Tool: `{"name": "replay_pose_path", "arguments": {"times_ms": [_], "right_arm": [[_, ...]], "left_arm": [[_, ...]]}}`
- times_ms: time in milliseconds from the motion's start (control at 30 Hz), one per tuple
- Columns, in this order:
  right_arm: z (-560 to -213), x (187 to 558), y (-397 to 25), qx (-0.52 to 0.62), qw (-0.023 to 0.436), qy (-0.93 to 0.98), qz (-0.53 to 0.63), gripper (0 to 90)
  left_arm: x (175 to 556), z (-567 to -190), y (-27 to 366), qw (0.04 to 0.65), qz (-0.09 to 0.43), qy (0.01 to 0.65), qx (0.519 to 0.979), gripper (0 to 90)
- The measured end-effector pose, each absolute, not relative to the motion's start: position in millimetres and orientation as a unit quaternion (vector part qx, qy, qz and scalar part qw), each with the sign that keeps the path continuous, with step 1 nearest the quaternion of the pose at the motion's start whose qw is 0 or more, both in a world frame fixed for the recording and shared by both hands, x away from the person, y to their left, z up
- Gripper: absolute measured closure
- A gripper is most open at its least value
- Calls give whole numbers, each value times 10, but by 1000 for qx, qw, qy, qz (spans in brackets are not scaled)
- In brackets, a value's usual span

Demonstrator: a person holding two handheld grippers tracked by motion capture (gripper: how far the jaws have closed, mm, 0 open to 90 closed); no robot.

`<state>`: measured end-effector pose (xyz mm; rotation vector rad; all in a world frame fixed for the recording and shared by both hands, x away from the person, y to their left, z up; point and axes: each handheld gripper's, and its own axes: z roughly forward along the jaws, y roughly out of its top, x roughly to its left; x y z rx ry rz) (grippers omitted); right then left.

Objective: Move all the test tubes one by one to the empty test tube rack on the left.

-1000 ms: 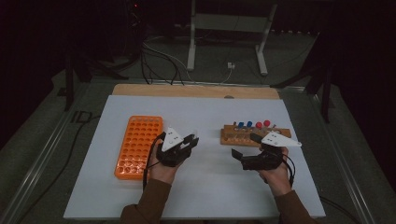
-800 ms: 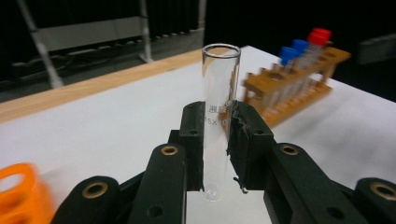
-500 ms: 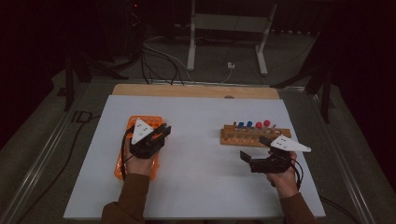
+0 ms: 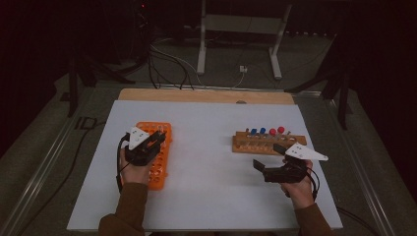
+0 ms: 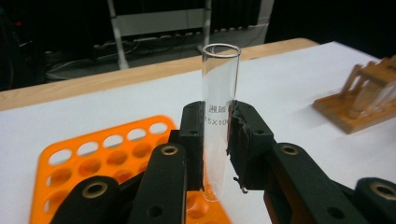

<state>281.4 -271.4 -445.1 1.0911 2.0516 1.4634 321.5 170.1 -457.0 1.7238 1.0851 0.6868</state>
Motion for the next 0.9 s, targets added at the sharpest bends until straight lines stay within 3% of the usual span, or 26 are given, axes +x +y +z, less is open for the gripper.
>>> {"name": "replay_pose_path", "arguments": {"times_ms": [267, 533, 900], "right_arm": [[-4459, 2813, -2706, 387, 195, 735, 521, 1], [-4472, 2815, -2693, 384, 194, 738, 519, 1], [-4486, 2814, -2678, 380, 191, 743, 518, 1]], "left_arm": [[3255, -4673, 1711, 445, 274, 452, 723, 763], [3297, -4749, 1701, 378, 233, 471, 762, 766], [3320, -4765, 1682, 361, 226, 475, 770, 772]]}}
